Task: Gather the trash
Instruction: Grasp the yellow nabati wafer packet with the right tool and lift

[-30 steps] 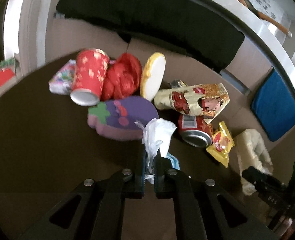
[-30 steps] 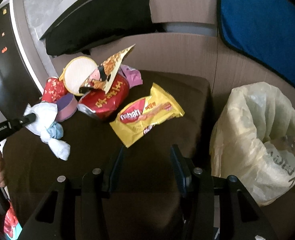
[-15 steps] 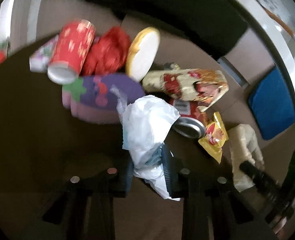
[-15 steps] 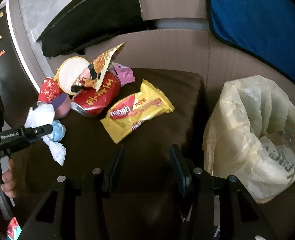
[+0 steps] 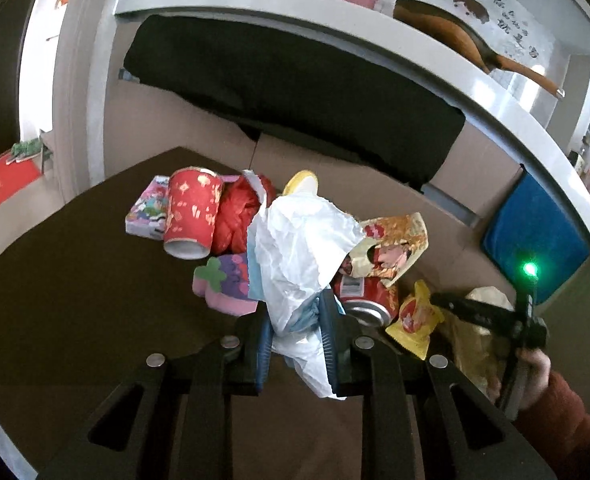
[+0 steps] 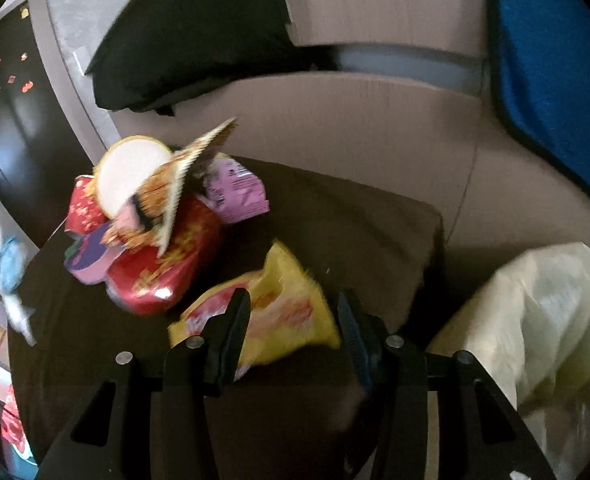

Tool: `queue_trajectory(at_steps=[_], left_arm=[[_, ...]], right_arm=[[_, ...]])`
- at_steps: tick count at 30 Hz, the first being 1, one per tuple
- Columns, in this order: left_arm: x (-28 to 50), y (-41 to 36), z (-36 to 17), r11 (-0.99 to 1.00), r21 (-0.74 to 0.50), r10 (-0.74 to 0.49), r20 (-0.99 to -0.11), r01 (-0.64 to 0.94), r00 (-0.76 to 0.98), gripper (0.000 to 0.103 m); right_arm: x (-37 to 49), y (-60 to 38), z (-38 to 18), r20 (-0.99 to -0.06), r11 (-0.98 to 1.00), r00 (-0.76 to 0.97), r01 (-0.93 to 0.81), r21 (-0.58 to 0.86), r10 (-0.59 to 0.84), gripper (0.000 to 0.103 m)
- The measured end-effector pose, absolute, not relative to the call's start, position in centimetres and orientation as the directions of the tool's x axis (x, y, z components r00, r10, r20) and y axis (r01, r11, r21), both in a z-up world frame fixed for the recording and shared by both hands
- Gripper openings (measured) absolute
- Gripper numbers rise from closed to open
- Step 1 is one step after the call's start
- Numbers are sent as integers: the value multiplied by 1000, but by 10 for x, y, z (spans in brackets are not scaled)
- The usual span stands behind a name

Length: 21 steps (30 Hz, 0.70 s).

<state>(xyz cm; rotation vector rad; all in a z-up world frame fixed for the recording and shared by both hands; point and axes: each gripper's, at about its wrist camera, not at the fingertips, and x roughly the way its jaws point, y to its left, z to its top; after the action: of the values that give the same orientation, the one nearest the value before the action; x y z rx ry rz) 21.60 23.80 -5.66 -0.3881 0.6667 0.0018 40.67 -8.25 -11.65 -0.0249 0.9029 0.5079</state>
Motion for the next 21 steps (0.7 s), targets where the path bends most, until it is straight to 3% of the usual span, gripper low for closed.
queue_trajectory(at_steps=[4,6,7,8,21], left_arm=[[225,233,-66,923,-364,-141,-621,-124,771,23],[228,231,-70,922,-368,-151,-629,-121,763,22],[229,230,-71,923,-367,-154,-631,-116,761,23],[230,228,-71,926,-361,-154,-630,-111,761,23],[225,191,-47,944,-327,-173,-592,-39,788,22]], right_arm=[[434,-79,-132,-784,868,442,-437,235,435,40],[440,-77,-138,-791,859,409,-437,268,455,25],[440,-76,-140,-791,854,396,-436,284,465,11],[437,-76,-139,-784,844,388,-441,305,485,9],[340,-93,-57,-659,852,575,-480,209,485,5]])
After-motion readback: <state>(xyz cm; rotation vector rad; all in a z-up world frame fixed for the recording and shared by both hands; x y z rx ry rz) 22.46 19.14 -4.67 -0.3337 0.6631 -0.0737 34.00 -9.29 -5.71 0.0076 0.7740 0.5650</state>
